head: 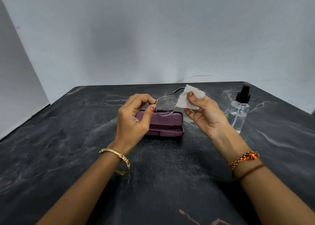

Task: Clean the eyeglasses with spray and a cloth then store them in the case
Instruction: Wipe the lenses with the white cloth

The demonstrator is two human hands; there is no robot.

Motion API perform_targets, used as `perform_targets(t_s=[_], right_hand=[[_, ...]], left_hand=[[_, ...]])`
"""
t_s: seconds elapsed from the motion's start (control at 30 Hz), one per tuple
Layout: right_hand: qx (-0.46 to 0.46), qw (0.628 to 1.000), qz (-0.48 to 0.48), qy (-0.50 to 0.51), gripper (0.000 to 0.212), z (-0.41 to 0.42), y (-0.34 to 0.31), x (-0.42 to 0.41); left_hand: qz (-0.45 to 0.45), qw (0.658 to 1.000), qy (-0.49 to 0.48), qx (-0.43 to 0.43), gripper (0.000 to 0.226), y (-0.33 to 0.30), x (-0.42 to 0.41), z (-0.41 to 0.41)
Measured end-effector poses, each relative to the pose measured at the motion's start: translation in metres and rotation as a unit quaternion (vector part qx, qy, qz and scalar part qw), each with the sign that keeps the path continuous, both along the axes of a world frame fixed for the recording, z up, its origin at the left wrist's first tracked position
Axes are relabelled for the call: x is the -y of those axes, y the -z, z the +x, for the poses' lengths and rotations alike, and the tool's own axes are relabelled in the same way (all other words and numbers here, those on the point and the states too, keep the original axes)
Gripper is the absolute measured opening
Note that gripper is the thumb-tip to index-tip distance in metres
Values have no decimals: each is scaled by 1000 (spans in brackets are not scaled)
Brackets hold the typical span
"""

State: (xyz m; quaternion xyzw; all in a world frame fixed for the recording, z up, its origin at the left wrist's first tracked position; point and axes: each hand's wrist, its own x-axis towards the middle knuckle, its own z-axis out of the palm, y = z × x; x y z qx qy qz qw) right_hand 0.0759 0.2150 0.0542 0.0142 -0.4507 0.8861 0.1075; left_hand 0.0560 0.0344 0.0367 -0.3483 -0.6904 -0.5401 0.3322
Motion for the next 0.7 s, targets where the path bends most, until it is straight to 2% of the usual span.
perform_targets(t_s=[0.2, 0.3, 0.53, 0.7], right_hand=[[21, 993, 111, 38, 19, 0, -5, -9], [42, 996, 71, 45, 6, -2, -4, -10], [53, 993, -89, 50, 14, 0, -1, 1], [30, 993, -103, 44, 2, 0, 2, 6]], left_hand=[[21, 999, -6, 34, 13, -3, 5, -5], [29, 998, -3, 51, 13, -2, 6, -7], [-16, 1000, -3, 8, 11, 2, 0, -1], [-33, 999, -12, -11, 9, 5, -3, 0]])
